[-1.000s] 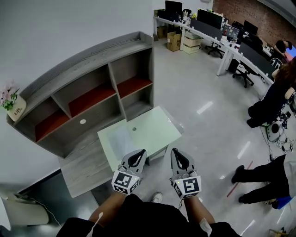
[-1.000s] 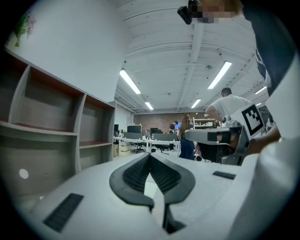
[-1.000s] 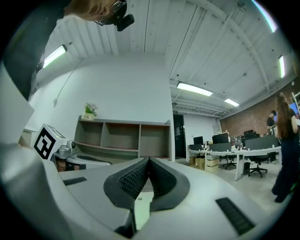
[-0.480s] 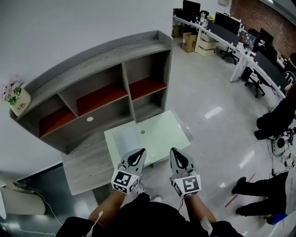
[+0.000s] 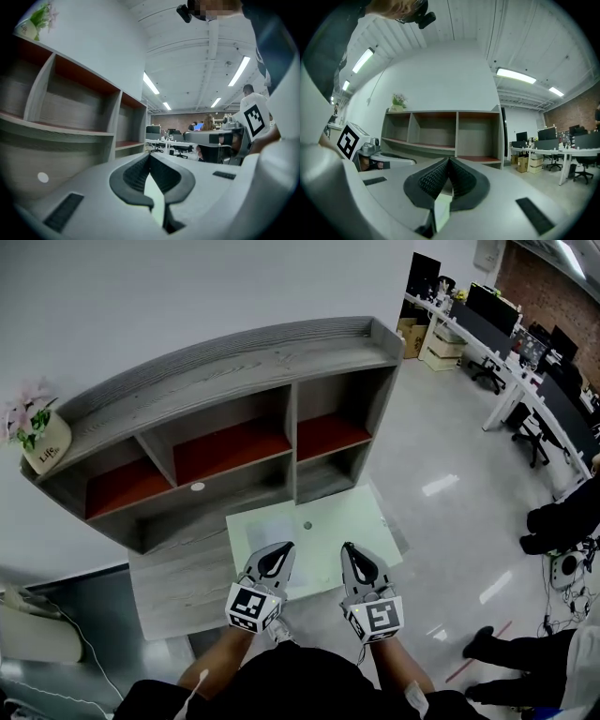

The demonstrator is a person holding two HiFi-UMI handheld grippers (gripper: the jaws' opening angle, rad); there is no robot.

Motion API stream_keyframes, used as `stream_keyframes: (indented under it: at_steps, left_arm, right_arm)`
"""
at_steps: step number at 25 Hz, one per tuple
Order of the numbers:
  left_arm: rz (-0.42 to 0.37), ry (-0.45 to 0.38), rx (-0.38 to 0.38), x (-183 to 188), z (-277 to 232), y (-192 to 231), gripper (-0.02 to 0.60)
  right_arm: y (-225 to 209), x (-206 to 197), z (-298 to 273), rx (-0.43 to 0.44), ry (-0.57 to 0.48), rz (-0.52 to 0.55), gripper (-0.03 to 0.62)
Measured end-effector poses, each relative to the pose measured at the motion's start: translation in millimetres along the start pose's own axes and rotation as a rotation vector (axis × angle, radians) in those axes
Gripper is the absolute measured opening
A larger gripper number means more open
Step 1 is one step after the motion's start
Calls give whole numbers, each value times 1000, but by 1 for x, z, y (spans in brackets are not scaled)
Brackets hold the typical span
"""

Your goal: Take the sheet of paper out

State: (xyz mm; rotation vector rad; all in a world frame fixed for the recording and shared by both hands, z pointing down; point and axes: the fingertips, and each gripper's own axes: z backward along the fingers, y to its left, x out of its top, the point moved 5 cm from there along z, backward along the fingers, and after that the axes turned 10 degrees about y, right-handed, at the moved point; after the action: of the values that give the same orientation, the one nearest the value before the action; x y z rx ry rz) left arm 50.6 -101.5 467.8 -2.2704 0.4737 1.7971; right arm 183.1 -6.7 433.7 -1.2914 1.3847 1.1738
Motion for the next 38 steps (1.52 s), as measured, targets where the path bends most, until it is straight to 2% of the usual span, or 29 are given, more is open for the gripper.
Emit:
stream_keyframes:
  at_steps: [9, 17, 27, 38]
  left_arm:
    - [25, -16, 62, 0, 5, 54, 6]
    - [57, 8, 157, -14, 15, 82, 6]
    - [159, 70, 341, -41, 28, 99, 6]
    - [234, 134, 426, -76, 34, 95, 6]
  right_arm:
    - [14, 12, -55, 48, 12, 30, 21]
    - [23, -12, -94, 158, 95, -1, 21]
    - [21, -69, -140, 379, 333, -50, 21]
    - [31, -154, -156, 485, 616, -70, 21]
